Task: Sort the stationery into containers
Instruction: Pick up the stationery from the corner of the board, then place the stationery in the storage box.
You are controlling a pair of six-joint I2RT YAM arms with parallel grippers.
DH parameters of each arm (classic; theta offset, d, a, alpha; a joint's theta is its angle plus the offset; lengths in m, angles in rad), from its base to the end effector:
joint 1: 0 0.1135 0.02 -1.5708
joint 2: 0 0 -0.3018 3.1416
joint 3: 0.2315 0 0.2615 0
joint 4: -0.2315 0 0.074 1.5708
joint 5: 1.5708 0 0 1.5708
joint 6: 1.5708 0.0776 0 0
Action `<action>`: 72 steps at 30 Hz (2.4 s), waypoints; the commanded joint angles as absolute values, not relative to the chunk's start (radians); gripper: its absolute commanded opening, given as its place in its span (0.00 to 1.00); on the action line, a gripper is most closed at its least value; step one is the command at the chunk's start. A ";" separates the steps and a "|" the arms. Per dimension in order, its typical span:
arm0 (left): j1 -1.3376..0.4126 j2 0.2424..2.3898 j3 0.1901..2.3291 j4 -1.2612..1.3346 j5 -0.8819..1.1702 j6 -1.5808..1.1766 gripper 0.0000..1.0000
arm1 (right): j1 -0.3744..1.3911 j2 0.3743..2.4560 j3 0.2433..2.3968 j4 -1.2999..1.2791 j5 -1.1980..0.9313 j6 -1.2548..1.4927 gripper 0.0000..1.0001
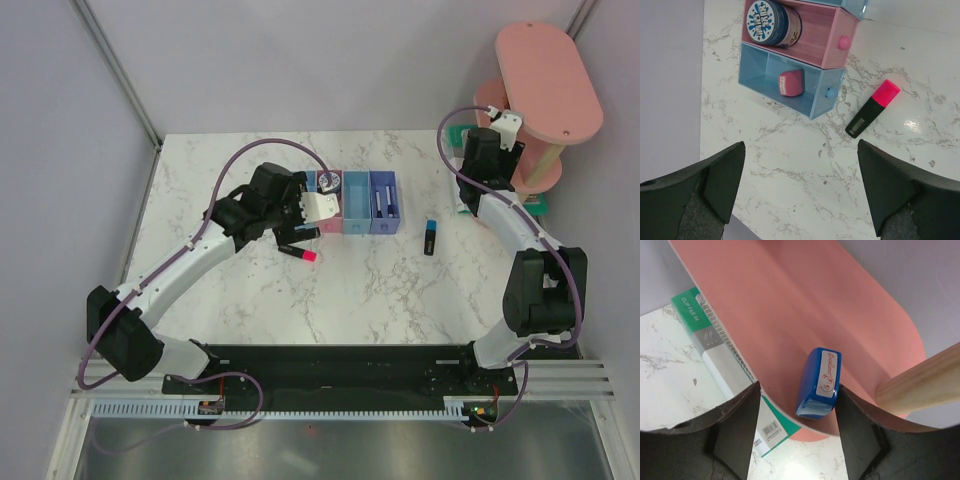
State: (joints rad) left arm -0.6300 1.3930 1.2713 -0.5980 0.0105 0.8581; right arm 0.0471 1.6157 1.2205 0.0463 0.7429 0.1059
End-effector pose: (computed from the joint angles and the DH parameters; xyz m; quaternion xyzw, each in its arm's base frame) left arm 0.2747 -0.2013 0.3393 0.6185 0.6686 0.0422 0.4107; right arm 0.4168 -0.0329 0.3275 0.2306 0.7568 -0.2556 0.5557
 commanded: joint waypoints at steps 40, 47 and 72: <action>-0.408 1.417 1.399 -0.718 0.089 0.620 1.00 | 0.125 1.644 1.425 -0.207 0.086 0.008 0.00; -0.273 1.359 1.356 -0.750 0.190 0.568 1.00 | 0.320 1.822 1.566 -0.271 -0.035 -0.171 0.00; -0.333 1.310 1.048 -0.813 0.256 0.913 1.00 | 0.580 2.283 2.031 -0.212 -0.106 -0.268 0.00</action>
